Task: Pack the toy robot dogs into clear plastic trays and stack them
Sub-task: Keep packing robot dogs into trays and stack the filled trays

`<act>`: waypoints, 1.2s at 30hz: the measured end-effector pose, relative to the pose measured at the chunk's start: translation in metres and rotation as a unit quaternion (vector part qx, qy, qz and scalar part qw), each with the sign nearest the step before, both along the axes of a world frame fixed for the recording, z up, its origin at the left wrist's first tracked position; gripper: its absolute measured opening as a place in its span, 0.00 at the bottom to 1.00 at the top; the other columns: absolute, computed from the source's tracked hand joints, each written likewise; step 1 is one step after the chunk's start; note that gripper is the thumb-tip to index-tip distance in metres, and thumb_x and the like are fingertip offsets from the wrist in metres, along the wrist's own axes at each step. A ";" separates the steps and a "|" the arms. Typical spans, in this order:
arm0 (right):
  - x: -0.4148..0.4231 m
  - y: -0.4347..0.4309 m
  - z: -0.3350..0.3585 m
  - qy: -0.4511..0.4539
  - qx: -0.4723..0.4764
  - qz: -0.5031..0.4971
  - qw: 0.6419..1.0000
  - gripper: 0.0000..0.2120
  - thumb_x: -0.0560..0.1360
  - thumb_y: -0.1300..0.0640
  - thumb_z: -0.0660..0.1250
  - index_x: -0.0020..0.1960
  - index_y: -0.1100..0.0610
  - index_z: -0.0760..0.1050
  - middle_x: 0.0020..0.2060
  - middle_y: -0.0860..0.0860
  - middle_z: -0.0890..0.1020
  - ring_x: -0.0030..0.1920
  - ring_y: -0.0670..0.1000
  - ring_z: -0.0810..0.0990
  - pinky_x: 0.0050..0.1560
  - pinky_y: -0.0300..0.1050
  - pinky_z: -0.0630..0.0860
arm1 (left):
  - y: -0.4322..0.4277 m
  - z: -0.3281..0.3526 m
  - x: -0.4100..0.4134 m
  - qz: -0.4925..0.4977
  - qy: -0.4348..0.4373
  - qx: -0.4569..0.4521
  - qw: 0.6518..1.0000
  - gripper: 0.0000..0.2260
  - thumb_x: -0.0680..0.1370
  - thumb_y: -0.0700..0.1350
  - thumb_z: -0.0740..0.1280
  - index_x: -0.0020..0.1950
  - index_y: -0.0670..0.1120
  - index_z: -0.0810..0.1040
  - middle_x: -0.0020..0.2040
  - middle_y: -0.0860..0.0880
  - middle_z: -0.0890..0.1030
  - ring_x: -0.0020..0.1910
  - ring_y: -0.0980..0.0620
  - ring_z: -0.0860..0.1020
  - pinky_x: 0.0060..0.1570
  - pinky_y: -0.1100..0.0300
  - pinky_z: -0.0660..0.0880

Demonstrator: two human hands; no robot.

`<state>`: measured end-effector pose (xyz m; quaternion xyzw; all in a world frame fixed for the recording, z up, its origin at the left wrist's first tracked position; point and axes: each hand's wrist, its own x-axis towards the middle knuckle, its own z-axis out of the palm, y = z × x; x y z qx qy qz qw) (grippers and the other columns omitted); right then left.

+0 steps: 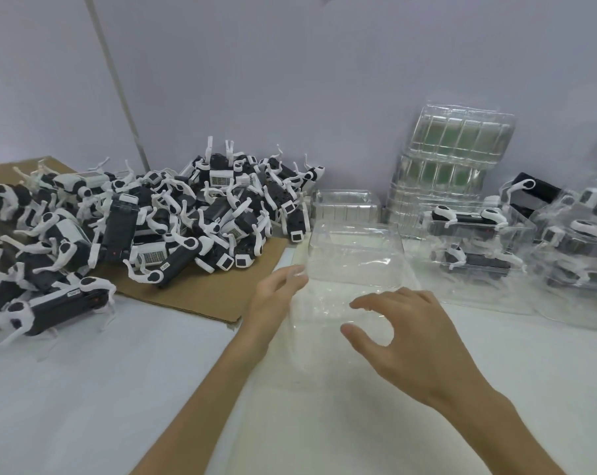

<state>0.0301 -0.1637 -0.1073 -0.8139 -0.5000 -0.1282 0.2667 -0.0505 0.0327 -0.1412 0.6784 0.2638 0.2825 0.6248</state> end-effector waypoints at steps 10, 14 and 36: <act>0.010 -0.001 -0.009 0.078 -0.039 0.048 0.995 0.15 0.72 0.35 0.67 0.53 0.42 0.79 0.51 0.36 0.73 0.53 0.40 0.71 0.54 0.35 0.68 | 0.054 0.010 -0.032 0.410 0.157 0.341 0.831 0.22 0.73 0.47 0.73 0.66 0.47 0.75 0.66 0.44 0.76 0.66 0.42 0.71 0.62 0.44 0.65; 0.013 -0.002 -0.013 0.078 -0.106 0.053 0.990 0.14 0.74 0.34 0.65 0.53 0.40 0.78 0.52 0.36 0.69 0.53 0.38 0.68 0.52 0.30 0.63 | 0.095 -0.009 -0.061 0.407 0.255 0.281 0.831 0.28 0.73 0.42 0.72 0.73 0.44 0.69 0.72 0.40 0.70 0.73 0.41 0.62 0.68 0.38 0.59; 0.013 0.005 -0.008 -0.026 0.160 0.141 0.977 0.45 0.69 0.52 0.78 0.78 0.50 0.57 0.75 0.48 0.63 0.73 0.47 0.66 0.70 0.47 0.69 | -0.044 0.027 -0.009 -0.049 -0.171 0.227 0.958 0.17 0.68 0.59 0.75 0.54 0.62 0.78 0.47 0.52 0.85 0.47 0.48 0.84 0.51 0.58 0.78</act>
